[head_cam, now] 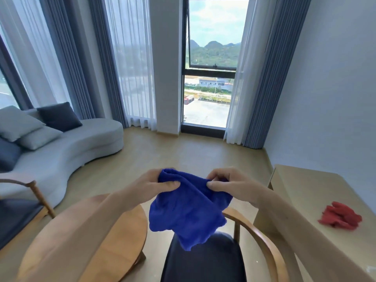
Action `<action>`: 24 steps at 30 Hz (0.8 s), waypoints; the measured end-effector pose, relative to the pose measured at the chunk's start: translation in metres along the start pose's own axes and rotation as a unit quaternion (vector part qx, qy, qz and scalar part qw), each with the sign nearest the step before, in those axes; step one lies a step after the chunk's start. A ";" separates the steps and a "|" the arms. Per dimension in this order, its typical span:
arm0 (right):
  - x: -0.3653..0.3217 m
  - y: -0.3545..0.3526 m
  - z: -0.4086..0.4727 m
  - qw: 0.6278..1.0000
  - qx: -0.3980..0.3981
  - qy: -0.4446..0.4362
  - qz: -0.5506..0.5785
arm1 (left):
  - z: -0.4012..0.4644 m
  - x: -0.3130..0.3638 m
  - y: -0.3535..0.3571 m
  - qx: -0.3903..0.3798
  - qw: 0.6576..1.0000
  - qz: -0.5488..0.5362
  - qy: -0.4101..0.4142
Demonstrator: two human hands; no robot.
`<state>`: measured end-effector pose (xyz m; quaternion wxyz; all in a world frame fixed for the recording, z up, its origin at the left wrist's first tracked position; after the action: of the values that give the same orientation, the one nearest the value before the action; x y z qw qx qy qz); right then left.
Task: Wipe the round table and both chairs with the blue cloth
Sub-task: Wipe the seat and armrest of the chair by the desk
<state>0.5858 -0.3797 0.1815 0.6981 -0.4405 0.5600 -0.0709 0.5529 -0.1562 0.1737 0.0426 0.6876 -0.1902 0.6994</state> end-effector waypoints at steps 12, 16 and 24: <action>-0.069 -0.035 0.020 0.977 0.171 -0.078 -0.098 | 0.008 -0.002 -0.010 -0.019 0.996 0.081 0.031; -0.079 -0.035 0.027 0.972 0.206 -0.082 -0.076 | 0.015 -0.005 -0.003 -0.017 0.998 0.045 0.036; -0.090 -0.059 0.027 0.954 0.269 -0.095 -0.089 | 0.028 0.012 -0.007 0.055 0.995 0.030 0.076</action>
<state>0.5991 -0.3479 0.2868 0.8317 -0.2893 0.4096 -0.2386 0.5815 -0.1611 0.1860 -0.0020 0.6274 -0.1683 0.7603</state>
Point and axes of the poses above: each hand's wrist, its own z-axis towards the middle knuckle, its own y-axis out of the palm, x = y × z, the point moved 3 cm from there along z, towards the middle knuckle, and after that the axes turned 8 degrees about -z, right-handed, at the moved point
